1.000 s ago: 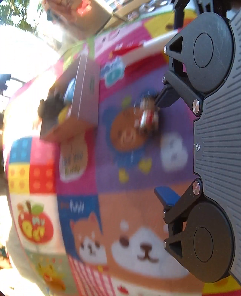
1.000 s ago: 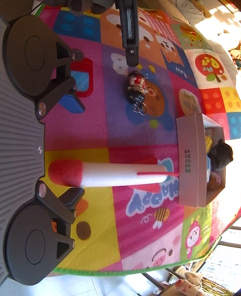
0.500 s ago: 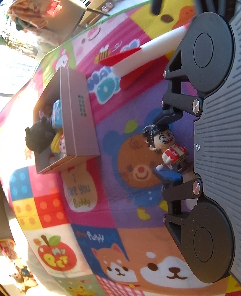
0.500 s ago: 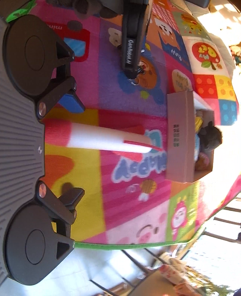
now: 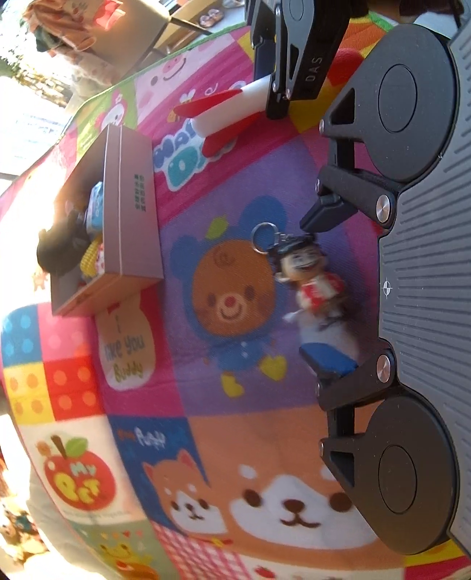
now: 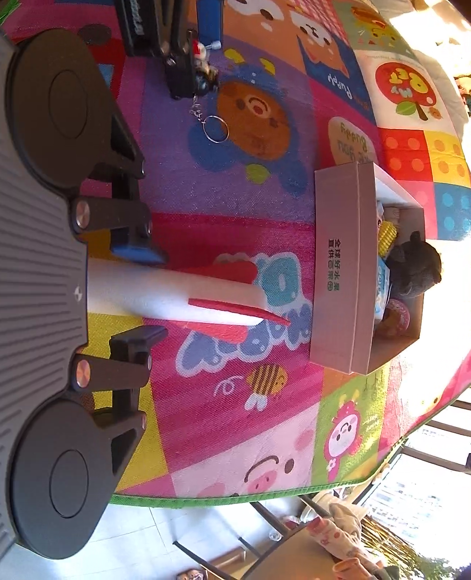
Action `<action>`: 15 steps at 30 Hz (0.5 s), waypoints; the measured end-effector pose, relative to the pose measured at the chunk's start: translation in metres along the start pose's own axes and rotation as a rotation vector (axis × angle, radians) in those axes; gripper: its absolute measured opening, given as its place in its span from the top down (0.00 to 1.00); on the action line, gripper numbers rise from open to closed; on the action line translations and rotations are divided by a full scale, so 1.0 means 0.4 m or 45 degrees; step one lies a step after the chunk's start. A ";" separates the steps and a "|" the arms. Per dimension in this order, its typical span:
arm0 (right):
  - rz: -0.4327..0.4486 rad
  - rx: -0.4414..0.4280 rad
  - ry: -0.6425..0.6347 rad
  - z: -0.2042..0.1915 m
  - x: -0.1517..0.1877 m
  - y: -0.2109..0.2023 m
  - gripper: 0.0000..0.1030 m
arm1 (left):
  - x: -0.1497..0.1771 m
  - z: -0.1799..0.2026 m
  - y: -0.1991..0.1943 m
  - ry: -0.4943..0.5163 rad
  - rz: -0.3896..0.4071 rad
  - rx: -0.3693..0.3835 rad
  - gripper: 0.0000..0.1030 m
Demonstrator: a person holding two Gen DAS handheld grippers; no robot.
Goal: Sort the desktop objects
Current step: 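Carry the keychain figure and marker over the white box with both grippers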
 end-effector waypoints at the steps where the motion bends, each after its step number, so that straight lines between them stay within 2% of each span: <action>1: 0.005 0.003 -0.003 -0.001 0.002 -0.002 0.64 | 0.006 -0.002 -0.004 -0.022 -0.009 0.017 0.29; 5: 0.035 0.031 -0.017 -0.003 0.011 -0.005 0.58 | 0.022 0.003 -0.001 -0.083 -0.014 0.094 0.27; 11: 0.056 0.043 0.017 0.006 0.017 -0.005 0.52 | -0.011 0.013 0.043 -0.115 0.039 0.117 0.27; 15: 0.081 0.055 -0.035 0.002 0.019 -0.006 0.48 | -0.035 0.027 0.063 -0.103 0.060 0.108 0.26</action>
Point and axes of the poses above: each gripper's, at about its wrist camera, not at the fingertips, and y roughly the way its jaws point, z to its right, x to its underside, the point moved 7 cm from there along y, roughly the way its jaws point, and after that the axes turned 7 degrees about z, right-handed, at the moved point
